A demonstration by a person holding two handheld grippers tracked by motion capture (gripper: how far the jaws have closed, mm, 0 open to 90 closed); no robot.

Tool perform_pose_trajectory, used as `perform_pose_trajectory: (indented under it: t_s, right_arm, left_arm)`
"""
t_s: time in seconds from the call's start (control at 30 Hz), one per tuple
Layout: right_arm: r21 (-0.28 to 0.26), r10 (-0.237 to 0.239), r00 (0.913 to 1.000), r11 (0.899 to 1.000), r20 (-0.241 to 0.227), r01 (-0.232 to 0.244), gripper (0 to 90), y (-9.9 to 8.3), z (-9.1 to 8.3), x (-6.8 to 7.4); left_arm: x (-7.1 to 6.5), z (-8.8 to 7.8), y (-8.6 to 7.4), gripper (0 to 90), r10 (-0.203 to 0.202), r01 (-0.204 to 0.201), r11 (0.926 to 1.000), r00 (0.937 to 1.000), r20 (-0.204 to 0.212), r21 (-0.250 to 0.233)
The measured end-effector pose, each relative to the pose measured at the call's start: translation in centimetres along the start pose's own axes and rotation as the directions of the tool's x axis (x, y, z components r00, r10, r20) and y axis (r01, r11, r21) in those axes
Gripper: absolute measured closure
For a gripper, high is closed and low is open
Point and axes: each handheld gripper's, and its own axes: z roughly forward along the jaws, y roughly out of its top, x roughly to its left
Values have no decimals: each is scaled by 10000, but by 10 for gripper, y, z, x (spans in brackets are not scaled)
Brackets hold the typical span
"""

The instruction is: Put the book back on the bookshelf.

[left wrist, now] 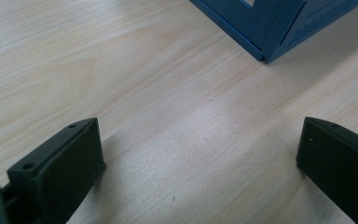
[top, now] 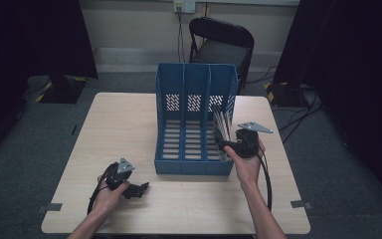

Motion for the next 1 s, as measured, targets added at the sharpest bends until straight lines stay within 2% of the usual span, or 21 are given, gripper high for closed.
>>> perform_pose_trajectory:
  t_s: [0.07,0.13,0.43,0.57,0.83,0.9,1.0]
  right_arm:
    - [-115,34,9999,9999,-134,-36,143,-1,-3,-2]
    - [-12,-4,9996,10000,-286,3,142,-2,-5,-2]
    - [-73,-333,9978,9994,-572,330,142,-6,-19,-4]
    - [-152,-299,9965,9995,-786,288,141,-10,-27,-7]
    - [69,-565,9955,9983,-763,572,141,-21,-44,-12]
    - [204,-559,9943,9981,-910,580,142,-24,-48,-13]
    - [371,-720,9946,9965,-749,749,144,-30,-54,-14]
  left_arm:
    - [0,0,0,0,-5,5,10000,10000,-11,-1]
    - [0,0,0,0,-10,10,10000,10000,-14,-3]
    - [1,0,0,0,-179,179,9998,9996,-201,5]
    - [1,0,0,0,-172,172,9999,9996,-205,6]
    - [0,-1,-1,0,-210,209,9998,9995,-235,-10]
    - [0,-1,-1,0,-188,189,9998,9995,-256,23]
    - [0,-1,-1,0,-202,202,9998,9994,-266,12]
